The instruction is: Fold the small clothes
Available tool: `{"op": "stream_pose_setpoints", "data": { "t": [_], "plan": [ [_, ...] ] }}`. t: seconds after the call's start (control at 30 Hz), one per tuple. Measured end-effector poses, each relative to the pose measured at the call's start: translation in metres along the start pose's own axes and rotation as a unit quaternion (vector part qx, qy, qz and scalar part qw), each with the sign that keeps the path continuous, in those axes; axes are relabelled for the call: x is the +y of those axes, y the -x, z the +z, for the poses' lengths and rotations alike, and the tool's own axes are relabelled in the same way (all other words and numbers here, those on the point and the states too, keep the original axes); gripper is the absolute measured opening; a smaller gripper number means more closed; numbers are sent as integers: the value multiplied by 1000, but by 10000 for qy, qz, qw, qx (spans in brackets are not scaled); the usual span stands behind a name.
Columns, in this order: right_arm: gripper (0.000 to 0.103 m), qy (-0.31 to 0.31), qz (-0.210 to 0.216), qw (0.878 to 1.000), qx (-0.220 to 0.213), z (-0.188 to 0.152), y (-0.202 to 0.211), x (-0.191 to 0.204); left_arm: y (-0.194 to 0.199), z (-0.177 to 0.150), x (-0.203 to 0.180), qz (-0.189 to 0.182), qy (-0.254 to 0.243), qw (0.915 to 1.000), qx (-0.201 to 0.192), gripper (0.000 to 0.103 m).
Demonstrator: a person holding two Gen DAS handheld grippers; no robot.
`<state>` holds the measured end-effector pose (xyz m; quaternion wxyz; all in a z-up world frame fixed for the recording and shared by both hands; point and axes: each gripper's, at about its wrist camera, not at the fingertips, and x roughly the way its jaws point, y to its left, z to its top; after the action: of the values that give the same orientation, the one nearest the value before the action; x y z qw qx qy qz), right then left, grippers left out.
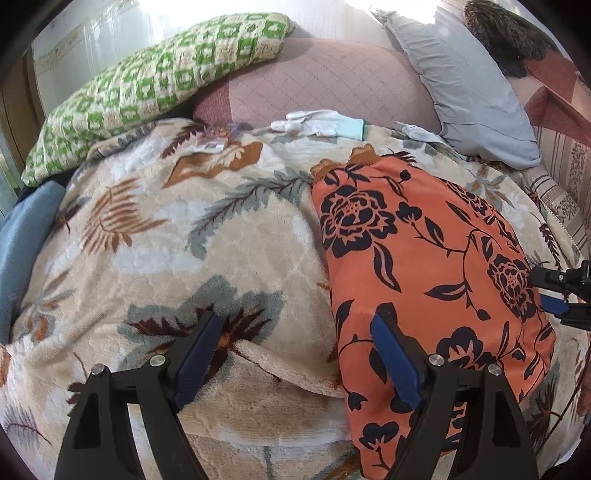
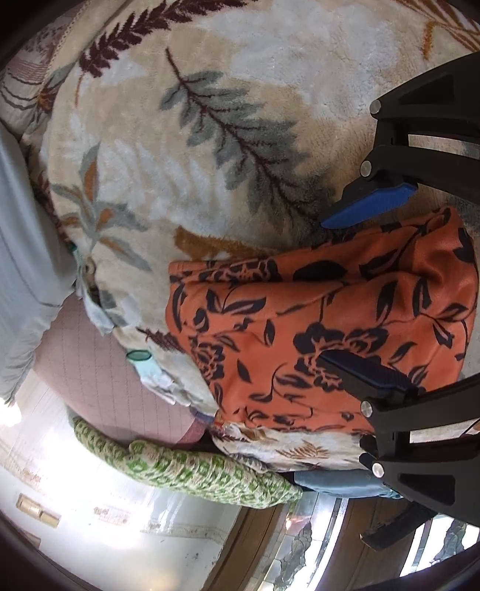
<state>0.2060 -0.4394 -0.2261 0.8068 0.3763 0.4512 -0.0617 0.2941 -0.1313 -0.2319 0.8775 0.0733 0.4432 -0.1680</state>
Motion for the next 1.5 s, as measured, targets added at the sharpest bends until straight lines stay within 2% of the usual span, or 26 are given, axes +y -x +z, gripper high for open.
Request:
{"op": "stream_pose_setpoints", "data": {
  "t": [0.07, 0.17, 0.33, 0.4, 0.43, 0.47, 0.53, 0.6, 0.67, 0.73, 0.83, 0.87, 0.97, 1.03, 1.17, 1.27, 1.33, 1.37, 1.43, 1.5],
  "plan": [
    [72, -68, -16, 10000, 10, 1, -2, -4, -1, 0, 4, -112, 99, 9999, 5, 84],
    [72, -158, 209, 9996, -77, 2, 4, -6, 2, 1, 8, -233, 189, 9995, -78, 84],
    [72, -86, 327, 9988, -340, 3, 17, -3, 3, 1, 4, -175, 82, 9996, -193, 84],
    [72, -115, 282, 9989, -363, 2, 18, -3, 2, 0, 0, -215, 38, 9996, -182, 84],
    [72, -142, 227, 9983, -517, 2, 21, -2, 3, 0, -1, -235, 42, 9995, -215, 84],
    [72, -80, 231, 9969, -755, 0, 29, 2, 6, 0, -1, -267, 55, 9992, -293, 84],
    [72, 345, 556, 9916, -1119, -3, 44, 19, 9, 0, -5, -335, 42, 9985, -424, 84],
    [72, 645, 743, 9884, -1157, -8, 47, 34, 6, -1, -11, -281, -100, 9989, -367, 84],
    [71, 841, 586, 9900, -966, -14, 34, 46, -4, -6, -20, -122, -339, 9992, -189, 84],
    [70, 741, 552, 9944, -509, -17, 10, 48, -7, -11, -24, -48, -453, 9987, -227, 84],
    [65, 809, -206, 9963, -182, -24, -17, 44, -5, -9, -23, -126, -482, 9986, -187, 84],
    [65, 829, -273, 9961, -161, -23, -20, 42, -4, -8, -21, -176, -433, 9988, -158, 84],
    [65, 761, -158, 9964, -326, -22, -9, 44, 1, -4, -11, -279, -204, 9992, -191, 84],
    [64, 839, 89, 9949, -558, -21, 5, 46, 6, -1, -5, -230, -100, 9990, -368, 84],
    [65, 1127, 594, 9896, -670, -26, 16, 61, 18, 2, 5, -113, 17, 9972, -745, 84],
    [65, 1343, 635, 9883, -345, -33, 0, 77, 25, 2, 6, 130, 1, 9958, -906, 84],
    [66, 1295, 471, 9901, 284, -38, -27, 80, 27, 6, -2, 113, -106, 9957, -913, 84],
    [66, 1284, 337, 9901, 448, -40, -37, 78, 27, 11, -7, 53, -169, 9961, -867, 84],
    [66, 1286, 412, 9902, 368, -37, -30, 80, 28, 28, -22, 25, -352, 9961, -812, 84],
    [66, 1083, 693, 9913, 264, -32, -16, 76, 26, 52, -40, 45, -512, 9961, -710, 84]
  ]
}}
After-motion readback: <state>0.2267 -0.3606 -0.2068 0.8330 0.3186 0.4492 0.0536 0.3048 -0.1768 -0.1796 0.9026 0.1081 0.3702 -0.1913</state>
